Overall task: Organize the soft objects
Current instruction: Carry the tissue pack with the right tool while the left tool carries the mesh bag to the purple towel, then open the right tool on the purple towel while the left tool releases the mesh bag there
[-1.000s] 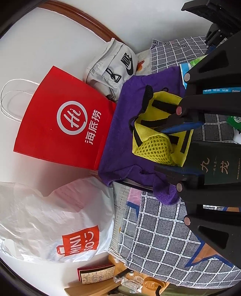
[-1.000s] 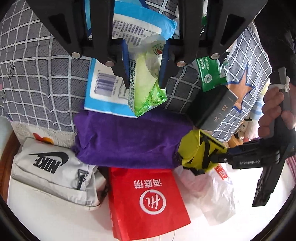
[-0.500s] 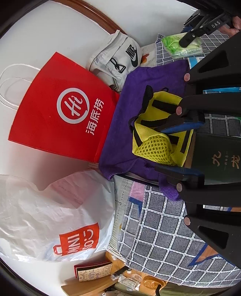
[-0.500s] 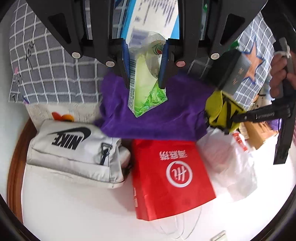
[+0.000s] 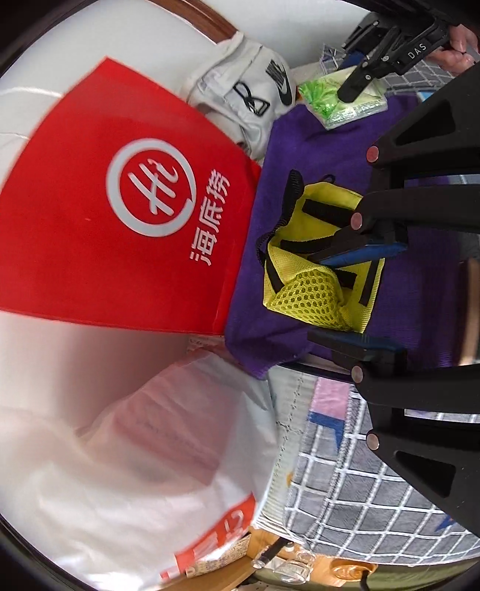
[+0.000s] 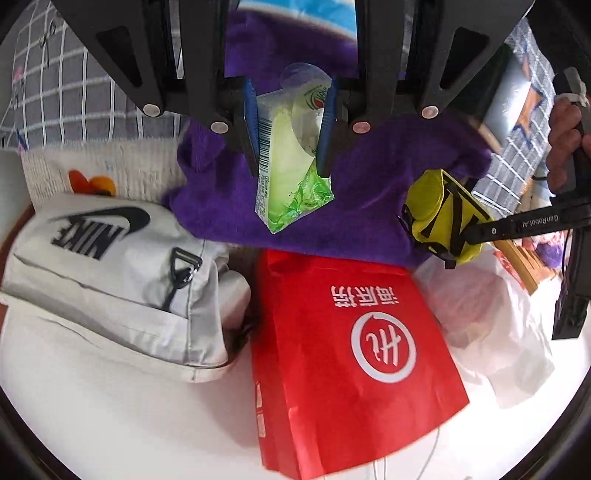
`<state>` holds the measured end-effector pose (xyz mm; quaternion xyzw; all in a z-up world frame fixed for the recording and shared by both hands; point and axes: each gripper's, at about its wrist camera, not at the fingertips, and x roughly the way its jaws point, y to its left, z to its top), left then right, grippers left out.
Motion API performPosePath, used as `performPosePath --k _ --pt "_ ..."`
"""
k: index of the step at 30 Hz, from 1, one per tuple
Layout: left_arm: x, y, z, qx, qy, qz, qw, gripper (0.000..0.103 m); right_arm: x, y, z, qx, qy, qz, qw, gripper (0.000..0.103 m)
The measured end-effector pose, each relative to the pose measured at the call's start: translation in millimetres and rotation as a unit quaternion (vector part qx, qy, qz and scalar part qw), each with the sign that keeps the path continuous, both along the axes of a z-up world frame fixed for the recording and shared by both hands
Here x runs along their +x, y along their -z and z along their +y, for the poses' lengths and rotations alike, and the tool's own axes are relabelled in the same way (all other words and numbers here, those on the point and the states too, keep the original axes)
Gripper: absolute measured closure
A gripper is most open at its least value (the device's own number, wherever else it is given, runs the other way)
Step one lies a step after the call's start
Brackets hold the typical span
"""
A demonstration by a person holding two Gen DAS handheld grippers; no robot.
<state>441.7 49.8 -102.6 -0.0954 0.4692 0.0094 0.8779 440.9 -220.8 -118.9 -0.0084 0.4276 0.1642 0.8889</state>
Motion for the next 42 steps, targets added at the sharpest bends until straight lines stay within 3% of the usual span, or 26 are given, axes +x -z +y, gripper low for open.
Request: performPosePath --k 11,18,20,22,24,27,34,42 --pt "32 40 7 -0.023 -0.003 0.046 0.9987 0.072 39 43 1 0.002 -0.015 0.048 0.999 0.073" --pt "42 47 8 -0.030 -0.006 0.057 0.9979 0.071 46 51 -5 -0.008 -0.014 0.057 0.998 0.068" --pt "43 48 6 -0.029 -0.002 0.060 0.9978 0.067 49 51 -5 -0.006 -0.013 0.060 0.998 0.063" --pt "42 48 5 -0.032 -0.004 0.065 0.9974 0.054 48 51 -4 -0.005 -0.015 0.061 0.998 0.059" --pt "42 44 3 -0.032 -0.004 0.059 0.9977 0.053 45 47 -3 -0.012 -0.020 0.053 0.998 0.049" --pt "34 34 4 -0.021 -0.004 0.051 0.9985 0.049 41 40 -4 -0.017 -0.013 0.035 0.999 0.042" --pt "-2 -4 5 -0.008 -0.017 0.029 0.9994 0.047 20 9 -13 -0.009 0.025 0.032 0.999 0.034" --pt "-80 -45 26 0.011 -0.040 -0.025 0.9988 0.047 -50 -30 1 -0.012 0.007 0.010 1.000 0.031"
